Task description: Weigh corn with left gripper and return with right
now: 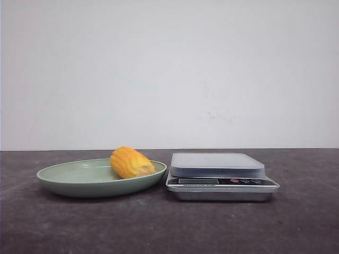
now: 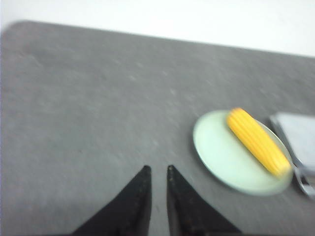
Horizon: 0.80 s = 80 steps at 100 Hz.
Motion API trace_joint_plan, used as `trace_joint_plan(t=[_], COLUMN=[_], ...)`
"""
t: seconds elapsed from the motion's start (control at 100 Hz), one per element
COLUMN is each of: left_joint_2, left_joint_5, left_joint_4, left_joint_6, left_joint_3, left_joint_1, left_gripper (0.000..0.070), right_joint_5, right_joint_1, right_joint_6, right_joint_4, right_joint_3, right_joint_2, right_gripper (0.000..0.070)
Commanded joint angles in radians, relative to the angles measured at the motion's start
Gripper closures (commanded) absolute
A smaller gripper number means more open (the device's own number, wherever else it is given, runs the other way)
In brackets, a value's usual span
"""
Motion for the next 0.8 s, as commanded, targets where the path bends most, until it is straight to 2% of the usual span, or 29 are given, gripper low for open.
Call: trace_joint_plan(t=[0.0, 0.13, 0.26, 0.53, 0.79], left_joint_2=[-0.016, -0.060, -0.120, -0.187, -0.187], left_joint_5=[0.027, 0.141, 0.235, 0.242, 0.231], left_joint_4=[0.136, 0.383, 0.536, 0.813, 0.905], left_joint_6=[0.027, 0.037, 0.051, 0.040, 0.071], left_joint_3=[-0.060, -0.241, -0.432, -0.768, -0.894], left_joint_1=[0.044, 0.141, 0.216, 0.240, 0.238], left_gripper=[0.0685, 0.0685, 0.0684, 0.0685, 0.0685], right_joint_5=[0.002, 0.002, 0.002, 0.002, 0.002], right_joint_1=[0.003, 0.003, 0.003, 0.003, 0.003], right_joint_6=[0.008, 0.008, 0.008, 0.008, 0.008], right_joint_4=[0.010, 0.011, 0.011, 0.011, 0.011], right_joint_3=[0.009, 0.009, 0.009, 0.009, 0.009], right_joint_2=[0.000, 0.000, 0.000, 0.000, 0.000], right_gripper=[0.0687, 0.0687, 0.0687, 0.0687, 0.0687])
